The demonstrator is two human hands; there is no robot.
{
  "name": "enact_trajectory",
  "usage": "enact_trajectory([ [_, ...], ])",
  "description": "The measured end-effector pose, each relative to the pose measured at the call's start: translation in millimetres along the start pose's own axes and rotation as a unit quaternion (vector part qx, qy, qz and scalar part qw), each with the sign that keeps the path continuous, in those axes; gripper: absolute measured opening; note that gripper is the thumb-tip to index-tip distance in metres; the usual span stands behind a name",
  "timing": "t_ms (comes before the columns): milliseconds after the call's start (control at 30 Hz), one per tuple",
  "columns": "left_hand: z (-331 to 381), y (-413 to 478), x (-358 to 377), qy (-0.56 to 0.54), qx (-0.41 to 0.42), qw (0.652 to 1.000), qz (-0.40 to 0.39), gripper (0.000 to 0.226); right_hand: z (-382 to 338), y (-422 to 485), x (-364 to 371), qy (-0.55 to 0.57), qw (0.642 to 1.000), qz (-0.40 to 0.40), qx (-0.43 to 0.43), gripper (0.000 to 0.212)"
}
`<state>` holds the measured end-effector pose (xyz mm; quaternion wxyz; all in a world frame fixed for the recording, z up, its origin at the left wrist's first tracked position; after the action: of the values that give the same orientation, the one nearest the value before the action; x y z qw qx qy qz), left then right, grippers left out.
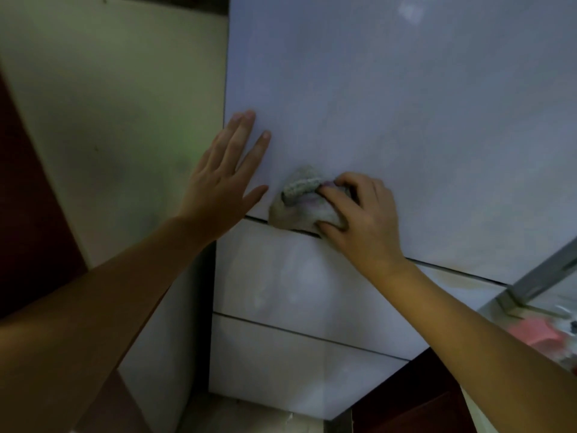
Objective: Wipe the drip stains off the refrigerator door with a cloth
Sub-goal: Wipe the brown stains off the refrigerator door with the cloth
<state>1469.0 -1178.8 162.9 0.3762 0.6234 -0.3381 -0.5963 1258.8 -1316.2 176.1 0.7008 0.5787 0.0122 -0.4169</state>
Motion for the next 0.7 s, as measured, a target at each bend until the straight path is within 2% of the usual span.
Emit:
enact_trajectory([
  [167,1,1,2,-0.015,-0.002,1.000,0.011,0.071,54,3,-42,-0.035,0.999,-0.024,0.007,0.052],
  [367,-2,0,3,-0.007,0.008,1.000,0.028,0.069,69,104,-84,-0.059,0.997,0.055,-0.001,0.049],
  [467,-2,0,5,-0.005,0.004,1.000,0.027,0.068,59,121,-84,-0.058,0.995,0.078,-0.008,0.050],
  [567,-2,-1,6,-0.001,0.004,1.000,0.030,0.069,54,111,-77,-0.049,0.996,0.065,-0.030,0.055],
  [700,-2,-1,7,0.005,0.004,1.000,0.027,0.070,54,99,-75,-0.070,0.996,0.033,-0.049,0.072],
])
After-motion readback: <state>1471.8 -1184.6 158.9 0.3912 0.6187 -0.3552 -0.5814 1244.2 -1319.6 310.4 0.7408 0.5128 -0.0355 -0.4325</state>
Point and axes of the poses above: each hand's wrist, its own y-axis towards the middle knuckle, its own x-axis out of the palm, z = x × y, the point moved 3 cm from there along y, towards the middle knuckle, and after that the axes turned 15 degrees about -y, right-handed, at the moved point
